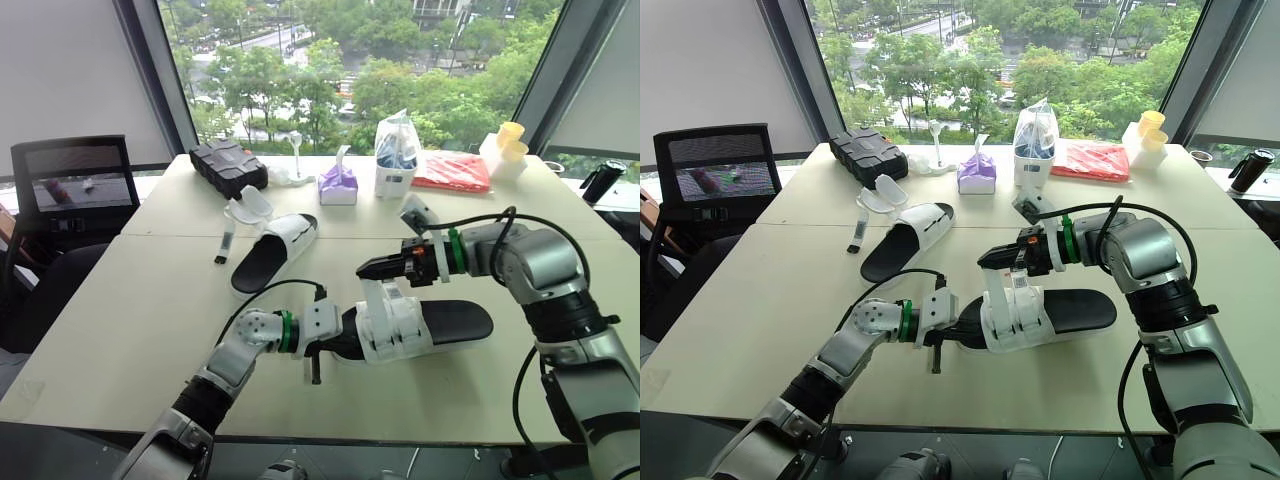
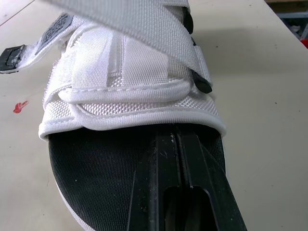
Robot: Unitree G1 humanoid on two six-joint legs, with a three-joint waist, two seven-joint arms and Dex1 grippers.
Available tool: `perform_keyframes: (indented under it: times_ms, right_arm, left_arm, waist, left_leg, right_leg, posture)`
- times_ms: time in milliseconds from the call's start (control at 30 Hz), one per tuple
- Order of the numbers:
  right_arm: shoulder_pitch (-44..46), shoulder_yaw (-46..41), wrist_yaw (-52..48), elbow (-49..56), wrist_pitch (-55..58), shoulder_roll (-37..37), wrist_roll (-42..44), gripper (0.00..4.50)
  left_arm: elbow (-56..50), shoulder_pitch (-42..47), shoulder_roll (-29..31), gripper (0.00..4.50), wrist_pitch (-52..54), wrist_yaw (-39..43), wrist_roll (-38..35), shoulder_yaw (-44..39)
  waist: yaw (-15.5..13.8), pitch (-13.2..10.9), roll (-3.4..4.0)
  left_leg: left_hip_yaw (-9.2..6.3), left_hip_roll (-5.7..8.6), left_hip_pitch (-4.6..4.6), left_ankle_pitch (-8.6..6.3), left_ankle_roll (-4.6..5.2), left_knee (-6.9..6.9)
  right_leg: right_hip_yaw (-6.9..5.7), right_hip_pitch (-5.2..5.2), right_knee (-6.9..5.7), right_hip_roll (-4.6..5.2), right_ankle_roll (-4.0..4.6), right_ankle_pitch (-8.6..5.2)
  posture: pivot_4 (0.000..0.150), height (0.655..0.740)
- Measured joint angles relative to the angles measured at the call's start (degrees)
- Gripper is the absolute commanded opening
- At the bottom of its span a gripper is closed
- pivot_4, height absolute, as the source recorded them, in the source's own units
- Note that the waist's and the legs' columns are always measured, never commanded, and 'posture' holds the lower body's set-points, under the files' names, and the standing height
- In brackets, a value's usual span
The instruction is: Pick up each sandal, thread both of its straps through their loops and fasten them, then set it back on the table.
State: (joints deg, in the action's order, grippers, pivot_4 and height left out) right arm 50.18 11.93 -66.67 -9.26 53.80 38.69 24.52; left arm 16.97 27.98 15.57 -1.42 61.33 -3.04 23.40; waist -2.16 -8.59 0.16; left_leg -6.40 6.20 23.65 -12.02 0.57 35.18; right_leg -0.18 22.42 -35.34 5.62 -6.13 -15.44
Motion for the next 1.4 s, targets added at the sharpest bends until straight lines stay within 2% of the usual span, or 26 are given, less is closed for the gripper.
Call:
perform_keyframes:
  times_ms: [200,367,567,867,900,967,1033,1100,1400]
  right_arm:
    - [0.2,2.3,0.5,-11.7,-9.8,-3.9,-6.0,0.03]
    - [1.6,2.9,-0.1,-17.8,-13.3,-5.6,-8.2,0.03]
    - [1.9,3.9,-0.4,-20.9,-16.3,-6.6,-10.8,0.03]
    - [1.6,7.4,-2.7,-18.9,-24.2,-5.7,-16.1,0.03]
    - [1.6,8.1,-2.6,-18.9,-26.0,-5.7,-17.5,0.66]
    - [1.4,9.6,-1.1,-20.0,-28.6,-5.3,-20.9,1.41]
    - [1.2,9.7,-0.4,-20.9,-30.3,-5.1,-22.4,2.56]
    - [1.5,9.7,0.5,-21.3,-32.9,-5.1,-24.5,3.52]
    - [1.9,11.3,8.3,-28.7,-48.4,-6.1,-33.4,3.52]
  left_arm:
    - [0.1,-0.1,0.1,0.0,-0.3,-0.2,0.0,0.0]
    - [0.1,-0.2,0.2,0.0,-0.3,-0.4,0.0,0.0]
    - [0.1,-0.3,0.3,0.0,-0.3,-0.8,0.1,0.0]
    - [-0.2,-0.7,0.2,0.0,-0.4,-1.2,0.1,0.1]
    - [-0.2,-0.7,0.2,0.0,-0.4,-1.3,0.1,0.1]
    - [-0.2,-0.7,0.2,0.0,-0.4,-1.4,0.1,0.2]
    - [-0.3,-0.8,0.2,0.0,-0.6,-1.3,0.1,0.2]
    - [-0.3,-0.8,0.2,0.0,-0.7,-1.2,0.1,0.3]
    - [-0.3,-0.8,0.2,0.0,-0.7,-1.3,0.1,0.4]
  waist:
    - [0.1,0.0,0.0]
    - [0.1,0.0,0.01]
    - [0.2,0.0,0.02]
    - [0.1,0.0,0.02]
    - [0.1,0.1,0.01]
    - [0.0,0.1,0.01]
    - [0.0,0.1,0.02]
    - [-0.1,0.1,0.03]
    - [-0.1,0.1,-0.03]
  left_leg:
    - [0.0,0.0,-0.03,0.01,0.0,0.01]
    - [0.0,0.0,-0.07,0.01,-0.01,0.01]
    - [-0.01,-0.01,-0.14,0.01,-0.02,0.02]
    - [-0.02,-0.01,-0.18,0.01,-0.03,0.02]
    - [-0.01,-0.01,-0.18,0.01,-0.03,0.02]
    - [-0.01,0.0,-0.19,0.02,-0.03,0.02]
    - [-0.01,0.01,-0.19,0.02,-0.03,0.01]
    - [-0.02,0.01,-0.19,0.01,-0.03,-0.03]
    - [-0.04,0.04,-0.2,0.02,-0.04,-0.04]
  right_leg:
    - [0.0,-0.01,-0.05,-0.03,0.0,0.01]
    - [0.01,-0.02,-0.1,-0.04,0.0,0.02]
    - [0.02,-0.06,-0.16,-0.06,0.01,0.02]
    - [0.02,-0.1,-0.16,-0.07,-0.01,0.02]
    - [0.02,-0.1,-0.16,-0.07,-0.01,0.02]
    - [0.01,-0.1,-0.15,-0.07,0.0,0.02]
    - [0.02,-0.1,-0.15,-0.06,-0.01,0.02]
    - [0.01,-0.1,-0.15,-0.06,-0.03,0.02]
    - [0.0,-0.11,-0.15,-0.07,-0.03,0.02]
  posture:
    - [0.15,0.74]
    - [0.15,0.74]
    - [0.15,0.74]
    - [0.15,0.74]
    - [0.15,0.74]
    - [0.15,0.74]
    - [0.15,0.74]
    - [0.15,0.74]
    - [0.15,0.74]
